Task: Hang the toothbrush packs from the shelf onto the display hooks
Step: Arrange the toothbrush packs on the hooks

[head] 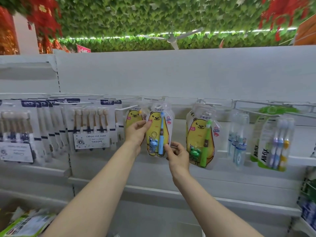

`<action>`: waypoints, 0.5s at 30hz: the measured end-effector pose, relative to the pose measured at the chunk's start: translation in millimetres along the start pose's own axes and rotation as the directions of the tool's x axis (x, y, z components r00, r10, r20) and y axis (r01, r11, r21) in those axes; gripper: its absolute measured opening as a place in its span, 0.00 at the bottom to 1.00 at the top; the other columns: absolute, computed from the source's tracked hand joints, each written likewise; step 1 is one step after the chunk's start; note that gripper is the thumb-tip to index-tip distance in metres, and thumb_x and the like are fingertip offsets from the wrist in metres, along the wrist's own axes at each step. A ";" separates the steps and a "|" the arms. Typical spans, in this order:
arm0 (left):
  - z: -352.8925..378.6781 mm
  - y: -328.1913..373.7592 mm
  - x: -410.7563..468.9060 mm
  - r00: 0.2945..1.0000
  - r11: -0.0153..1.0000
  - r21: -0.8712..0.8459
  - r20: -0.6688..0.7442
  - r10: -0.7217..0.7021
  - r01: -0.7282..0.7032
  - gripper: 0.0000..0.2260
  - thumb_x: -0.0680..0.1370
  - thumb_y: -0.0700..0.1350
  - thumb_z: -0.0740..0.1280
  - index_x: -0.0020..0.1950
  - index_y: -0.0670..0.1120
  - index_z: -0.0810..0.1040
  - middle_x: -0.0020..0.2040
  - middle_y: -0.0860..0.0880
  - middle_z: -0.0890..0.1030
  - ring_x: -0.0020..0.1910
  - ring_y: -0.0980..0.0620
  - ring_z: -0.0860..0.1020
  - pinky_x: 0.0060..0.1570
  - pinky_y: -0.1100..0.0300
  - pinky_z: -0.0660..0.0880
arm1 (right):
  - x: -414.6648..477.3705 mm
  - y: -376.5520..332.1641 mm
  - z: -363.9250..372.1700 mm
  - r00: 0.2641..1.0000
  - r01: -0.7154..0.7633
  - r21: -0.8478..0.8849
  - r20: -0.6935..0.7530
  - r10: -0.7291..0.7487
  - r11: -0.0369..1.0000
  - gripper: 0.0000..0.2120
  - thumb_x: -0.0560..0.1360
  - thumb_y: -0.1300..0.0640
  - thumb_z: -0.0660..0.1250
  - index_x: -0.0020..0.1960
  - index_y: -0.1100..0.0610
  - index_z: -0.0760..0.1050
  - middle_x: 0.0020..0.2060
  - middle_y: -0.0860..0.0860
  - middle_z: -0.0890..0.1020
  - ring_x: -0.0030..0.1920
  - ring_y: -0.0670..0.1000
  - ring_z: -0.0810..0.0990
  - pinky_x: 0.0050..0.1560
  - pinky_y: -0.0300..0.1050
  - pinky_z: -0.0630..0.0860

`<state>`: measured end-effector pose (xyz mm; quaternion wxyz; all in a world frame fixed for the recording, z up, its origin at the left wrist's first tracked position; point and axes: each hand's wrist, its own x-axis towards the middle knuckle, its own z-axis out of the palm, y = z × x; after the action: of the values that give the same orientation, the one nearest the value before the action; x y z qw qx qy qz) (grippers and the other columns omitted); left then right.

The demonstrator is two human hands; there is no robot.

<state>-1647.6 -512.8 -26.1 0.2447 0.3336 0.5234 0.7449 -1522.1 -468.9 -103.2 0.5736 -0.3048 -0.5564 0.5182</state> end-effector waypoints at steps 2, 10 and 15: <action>-6.4 -1.8 -14.2 0.998 0.997 0.073 -0.061 0.010 -0.005 0.14 0.76 0.44 0.73 0.60 0.43 0.79 0.52 0.50 0.81 0.49 0.56 0.77 0.52 0.58 0.72 | -9.8 -1.5 -2.5 1.000 -0.015 -0.027 0.022 0.016 1.000 0.13 0.77 0.57 0.71 0.60 0.56 0.76 0.53 0.51 0.83 0.52 0.47 0.82 0.52 0.39 0.79; -21.8 5.2 -121.0 0.988 0.900 0.433 -0.103 0.110 -0.055 0.19 0.73 0.47 0.76 0.62 0.46 0.79 0.58 0.49 0.80 0.56 0.50 0.78 0.57 0.55 0.74 | -83.1 -39.3 -56.8 0.987 -0.015 -0.281 0.150 0.059 0.960 0.23 0.78 0.53 0.70 0.70 0.58 0.72 0.65 0.52 0.77 0.62 0.49 0.75 0.64 0.42 0.70; -8.5 18.7 -202.9 0.978 0.588 0.788 0.088 0.188 -0.184 0.23 0.70 0.51 0.78 0.63 0.52 0.77 0.62 0.50 0.79 0.62 0.48 0.75 0.64 0.47 0.73 | -115.1 -92.0 -128.8 0.950 0.211 -0.620 0.312 -0.010 0.756 0.23 0.78 0.47 0.69 0.70 0.55 0.72 0.64 0.51 0.78 0.64 0.51 0.76 0.65 0.47 0.73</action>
<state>-1520.9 -669.1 -59.2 -0.0082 0.4582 0.7612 0.4589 -1357.8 -572.6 -80.2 0.3755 -0.3706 -0.7954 0.2982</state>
